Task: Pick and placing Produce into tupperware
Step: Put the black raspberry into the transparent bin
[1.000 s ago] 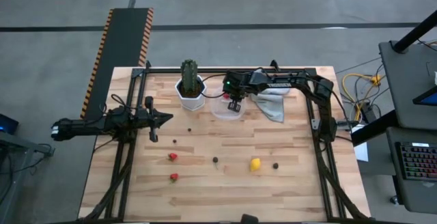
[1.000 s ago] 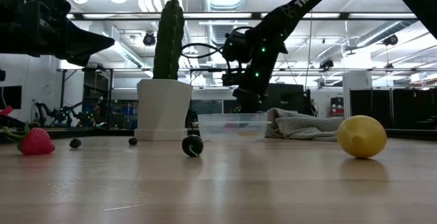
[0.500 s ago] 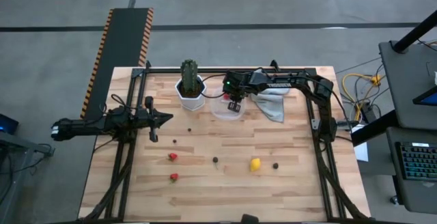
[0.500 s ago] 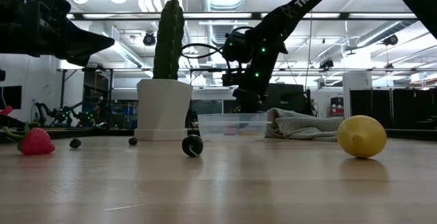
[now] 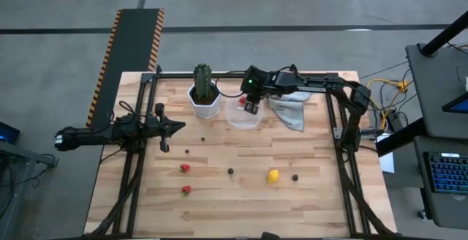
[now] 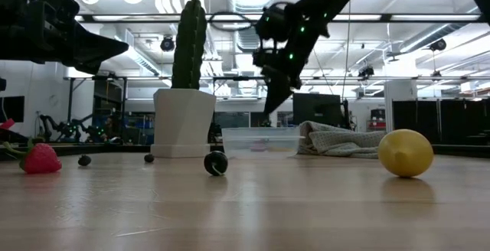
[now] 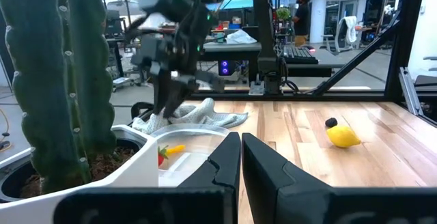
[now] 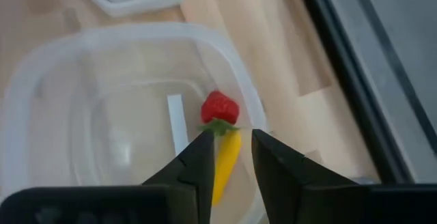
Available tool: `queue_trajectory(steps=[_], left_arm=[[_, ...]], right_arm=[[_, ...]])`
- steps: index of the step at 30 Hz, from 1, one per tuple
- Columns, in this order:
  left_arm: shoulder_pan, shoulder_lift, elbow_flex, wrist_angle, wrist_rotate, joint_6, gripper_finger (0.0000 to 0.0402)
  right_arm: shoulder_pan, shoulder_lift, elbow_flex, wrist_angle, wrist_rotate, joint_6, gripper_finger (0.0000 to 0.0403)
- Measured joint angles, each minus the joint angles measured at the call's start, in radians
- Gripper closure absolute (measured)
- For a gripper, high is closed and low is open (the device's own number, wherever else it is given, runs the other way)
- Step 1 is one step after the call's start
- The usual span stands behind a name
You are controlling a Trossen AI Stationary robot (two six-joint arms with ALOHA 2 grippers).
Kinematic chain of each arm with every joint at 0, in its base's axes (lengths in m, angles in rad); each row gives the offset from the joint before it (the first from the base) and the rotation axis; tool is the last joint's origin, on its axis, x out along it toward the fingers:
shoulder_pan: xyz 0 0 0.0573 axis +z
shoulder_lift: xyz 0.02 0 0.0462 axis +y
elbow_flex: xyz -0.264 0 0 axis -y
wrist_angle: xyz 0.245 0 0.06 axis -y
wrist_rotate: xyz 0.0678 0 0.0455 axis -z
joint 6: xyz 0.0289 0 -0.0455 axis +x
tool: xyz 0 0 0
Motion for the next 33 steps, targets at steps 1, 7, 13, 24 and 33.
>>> queue_trajectory(steps=[1,7,13,24,33], left_arm=[[0.0,0.0,0.0,0.0,0.0,0.0,0.0402],[0.001,0.0,0.0,0.0,0.0,0.0,0.0402],[0.0,0.0,0.0,0.0,0.0,-0.001,0.0402],[0.0,0.004,0.0,0.0,0.002,-0.002,0.0402],[0.0,0.013,0.0,-0.001,0.007,-0.034,0.0402]], right_arm=[[0.002,-0.012,-0.001,-0.003,0.0,0.0,0.0306],[0.03,-0.092,-0.002,-0.027,-0.004,0.017,0.0285],[0.089,-0.169,-0.015,-0.077,-0.019,0.021,0.027],[0.208,-0.292,-0.041,-0.215,-0.019,0.099,0.0275],[0.338,-0.383,-0.067,-0.411,-0.018,0.237,0.0275]])
